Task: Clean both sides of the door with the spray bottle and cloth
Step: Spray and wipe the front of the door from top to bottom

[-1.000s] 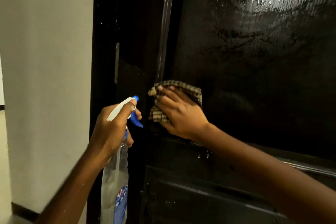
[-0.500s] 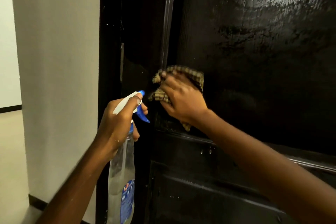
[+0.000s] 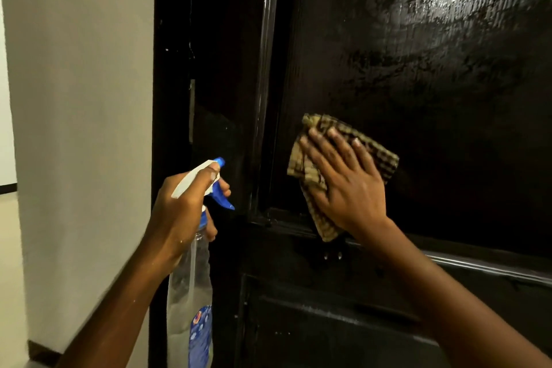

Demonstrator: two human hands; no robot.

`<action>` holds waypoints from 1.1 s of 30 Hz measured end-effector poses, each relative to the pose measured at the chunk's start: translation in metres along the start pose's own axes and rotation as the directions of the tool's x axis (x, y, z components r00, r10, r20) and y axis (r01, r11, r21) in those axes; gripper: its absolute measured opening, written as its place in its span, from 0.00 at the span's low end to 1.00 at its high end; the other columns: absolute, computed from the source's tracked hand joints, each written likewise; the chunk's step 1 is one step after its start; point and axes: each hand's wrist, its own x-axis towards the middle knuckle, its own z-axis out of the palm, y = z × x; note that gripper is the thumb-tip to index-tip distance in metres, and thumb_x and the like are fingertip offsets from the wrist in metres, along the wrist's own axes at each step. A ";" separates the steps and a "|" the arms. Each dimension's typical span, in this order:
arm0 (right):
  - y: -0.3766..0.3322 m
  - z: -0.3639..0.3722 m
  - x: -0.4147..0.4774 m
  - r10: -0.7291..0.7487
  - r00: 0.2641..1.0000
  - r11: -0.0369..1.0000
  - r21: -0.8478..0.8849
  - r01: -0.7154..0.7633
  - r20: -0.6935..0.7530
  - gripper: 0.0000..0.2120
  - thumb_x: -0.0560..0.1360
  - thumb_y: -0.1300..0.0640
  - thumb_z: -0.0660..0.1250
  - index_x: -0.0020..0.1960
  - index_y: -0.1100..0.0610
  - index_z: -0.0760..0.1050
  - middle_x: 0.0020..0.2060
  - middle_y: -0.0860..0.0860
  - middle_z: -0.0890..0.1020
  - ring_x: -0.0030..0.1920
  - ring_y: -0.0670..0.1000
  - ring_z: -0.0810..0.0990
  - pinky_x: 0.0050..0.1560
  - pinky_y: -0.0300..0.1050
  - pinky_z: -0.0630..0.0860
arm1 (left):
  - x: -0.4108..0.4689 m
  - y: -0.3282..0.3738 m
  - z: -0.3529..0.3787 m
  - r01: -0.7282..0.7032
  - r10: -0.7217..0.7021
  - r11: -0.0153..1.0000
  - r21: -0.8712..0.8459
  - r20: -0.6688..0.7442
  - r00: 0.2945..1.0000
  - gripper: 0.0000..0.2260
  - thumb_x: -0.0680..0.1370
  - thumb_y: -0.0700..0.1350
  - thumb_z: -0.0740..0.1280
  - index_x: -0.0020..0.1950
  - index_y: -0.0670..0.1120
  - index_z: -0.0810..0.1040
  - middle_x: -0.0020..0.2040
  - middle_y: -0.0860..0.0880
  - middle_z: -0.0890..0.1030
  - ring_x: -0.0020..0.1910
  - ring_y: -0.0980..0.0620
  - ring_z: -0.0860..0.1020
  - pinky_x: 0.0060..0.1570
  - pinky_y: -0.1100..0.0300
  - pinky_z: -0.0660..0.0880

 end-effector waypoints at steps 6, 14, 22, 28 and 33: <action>-0.036 0.001 0.091 0.122 0.992 0.992 0.041 -0.120 -0.035 0.33 0.81 0.41 0.50 0.83 0.49 0.51 0.82 0.48 0.52 0.82 0.51 0.48 0.80 0.52 0.41 | -0.001 -0.003 -0.021 0.000 0.003 0.999 0.036 -0.071 0.997 0.18 0.83 0.48 0.57 0.45 0.38 0.79 0.41 0.44 0.82 0.19 0.50 0.72 0.21 0.63 0.73; -0.128 0.038 0.110 -0.386 0.919 0.917 0.144 0.372 0.083 0.31 0.80 0.42 0.52 0.82 0.49 0.56 0.81 0.49 0.55 0.82 0.52 0.50 0.79 0.53 0.43 | -0.013 -0.002 -0.049 0.024 -0.016 0.999 0.039 -0.192 0.981 0.13 0.83 0.48 0.57 0.42 0.49 0.76 0.24 0.52 0.78 0.18 0.52 0.72 0.22 0.64 0.72; -0.108 0.042 0.050 -0.359 0.929 0.929 0.125 0.347 0.091 0.32 0.80 0.40 0.53 0.82 0.49 0.55 0.81 0.46 0.55 0.81 0.50 0.50 0.80 0.51 0.45 | -0.010 -0.005 -0.054 0.051 -0.047 0.998 0.024 -0.140 0.989 0.15 0.83 0.49 0.56 0.42 0.47 0.78 0.35 0.51 0.82 0.19 0.52 0.73 0.22 0.62 0.73; -0.120 0.027 0.146 -0.084 0.996 0.991 0.102 0.080 0.028 0.33 0.81 0.40 0.49 0.83 0.51 0.52 0.82 0.49 0.52 0.82 0.52 0.47 0.80 0.54 0.46 | -0.007 -0.008 -0.057 0.035 -0.029 0.999 0.031 -0.176 0.984 0.14 0.83 0.47 0.56 0.41 0.48 0.76 0.26 0.54 0.79 0.18 0.52 0.73 0.21 0.65 0.72; -0.168 0.056 0.106 -0.387 0.904 0.920 0.137 0.366 0.180 0.33 0.82 0.40 0.52 0.83 0.52 0.52 0.82 0.52 0.51 0.82 0.55 0.45 0.80 0.57 0.46 | -0.009 -0.014 -0.063 0.036 -0.023 0.998 0.056 -0.210 0.978 0.13 0.83 0.48 0.56 0.42 0.50 0.75 0.24 0.52 0.78 0.18 0.52 0.73 0.23 0.64 0.74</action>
